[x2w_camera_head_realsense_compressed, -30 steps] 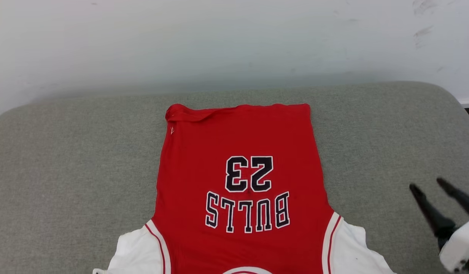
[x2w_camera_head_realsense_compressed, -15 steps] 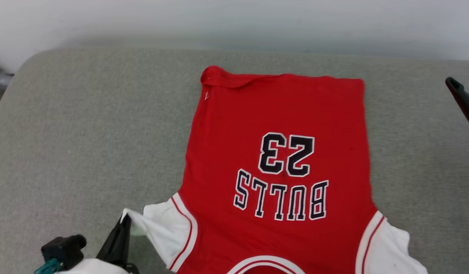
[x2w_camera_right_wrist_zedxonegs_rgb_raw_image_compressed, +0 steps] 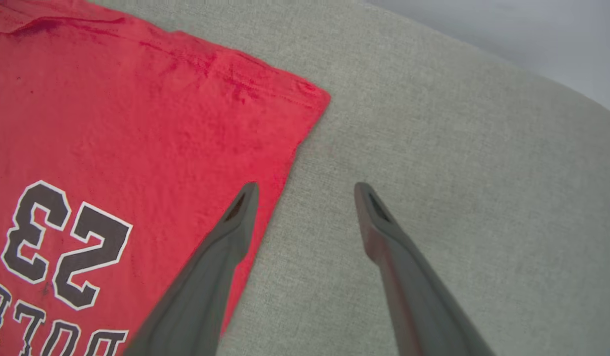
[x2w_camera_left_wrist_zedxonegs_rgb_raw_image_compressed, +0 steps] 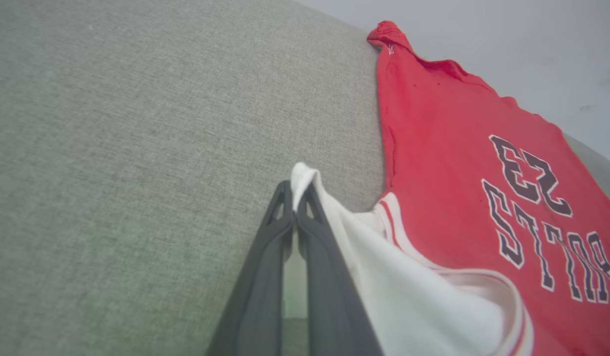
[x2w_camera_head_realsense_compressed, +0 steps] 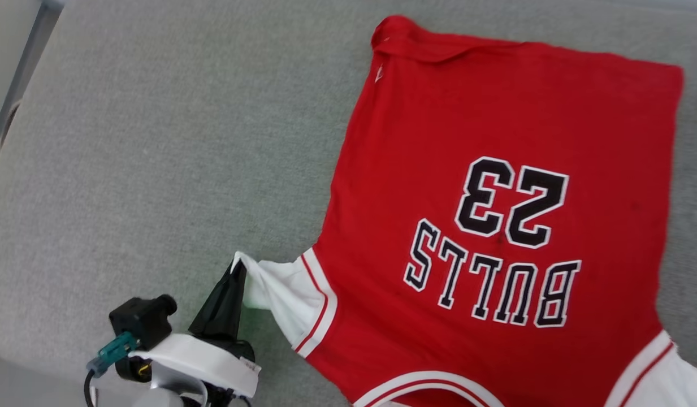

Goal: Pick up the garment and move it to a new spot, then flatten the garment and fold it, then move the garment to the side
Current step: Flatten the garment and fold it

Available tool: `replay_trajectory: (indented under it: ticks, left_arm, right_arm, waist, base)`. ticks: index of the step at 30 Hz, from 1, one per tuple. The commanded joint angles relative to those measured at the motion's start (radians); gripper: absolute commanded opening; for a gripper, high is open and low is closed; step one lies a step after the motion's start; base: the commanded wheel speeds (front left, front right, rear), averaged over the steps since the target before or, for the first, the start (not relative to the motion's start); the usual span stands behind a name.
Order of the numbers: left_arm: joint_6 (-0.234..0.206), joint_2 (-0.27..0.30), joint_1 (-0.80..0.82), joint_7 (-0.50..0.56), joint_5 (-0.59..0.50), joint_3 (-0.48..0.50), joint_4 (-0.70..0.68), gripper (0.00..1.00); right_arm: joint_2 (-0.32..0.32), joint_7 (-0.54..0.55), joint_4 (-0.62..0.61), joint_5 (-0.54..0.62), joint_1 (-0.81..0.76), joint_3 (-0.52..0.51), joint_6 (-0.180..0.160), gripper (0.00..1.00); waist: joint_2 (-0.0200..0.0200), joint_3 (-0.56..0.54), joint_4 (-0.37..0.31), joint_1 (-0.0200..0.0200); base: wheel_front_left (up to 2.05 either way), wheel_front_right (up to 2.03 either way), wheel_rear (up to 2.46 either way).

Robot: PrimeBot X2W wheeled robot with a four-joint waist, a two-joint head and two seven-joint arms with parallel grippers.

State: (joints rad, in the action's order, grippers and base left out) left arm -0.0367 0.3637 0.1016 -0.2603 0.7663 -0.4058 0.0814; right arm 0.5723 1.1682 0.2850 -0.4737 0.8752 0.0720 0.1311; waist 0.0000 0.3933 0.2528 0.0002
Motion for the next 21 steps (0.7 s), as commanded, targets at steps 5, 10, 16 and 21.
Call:
replay_trajectory:
  ticks: [5,10,16,21]
  left_arm:
    - [0.040,-0.053,0.051,-0.007,-0.043,0.020,0.021,0.00]
    - [0.068,-0.087,0.073,-0.007,-0.075,0.038,0.034,0.00]
    - [0.094,-0.122,0.091,-0.005,-0.107,0.055,0.049,0.00]
    - [0.109,-0.138,0.090,-0.004,-0.127,0.076,0.062,0.00]
  right_arm:
    - [-0.027,0.064,0.052,0.080,0.100,-0.026,-0.001,1.00]
    - [-0.044,0.084,0.098,0.135,0.117,-0.040,-0.001,1.00]
    - [-0.035,0.130,0.134,0.156,0.028,-0.002,-0.001,1.00]
    - [-0.015,0.144,0.135,0.134,-0.029,0.004,-0.001,0.00]
  waist:
    - [0.0000,0.116,0.087,-0.0002]
    - [0.0000,0.163,0.109,-0.0002]
    - [0.0000,0.200,0.118,-0.0002]
    - [0.0000,0.204,0.113,-0.0002]
  base:
    - [0.00,0.00,0.00]
    - [0.00,0.00,0.00]
    - [0.00,0.00,0.00]
    - [0.00,0.00,0.00]
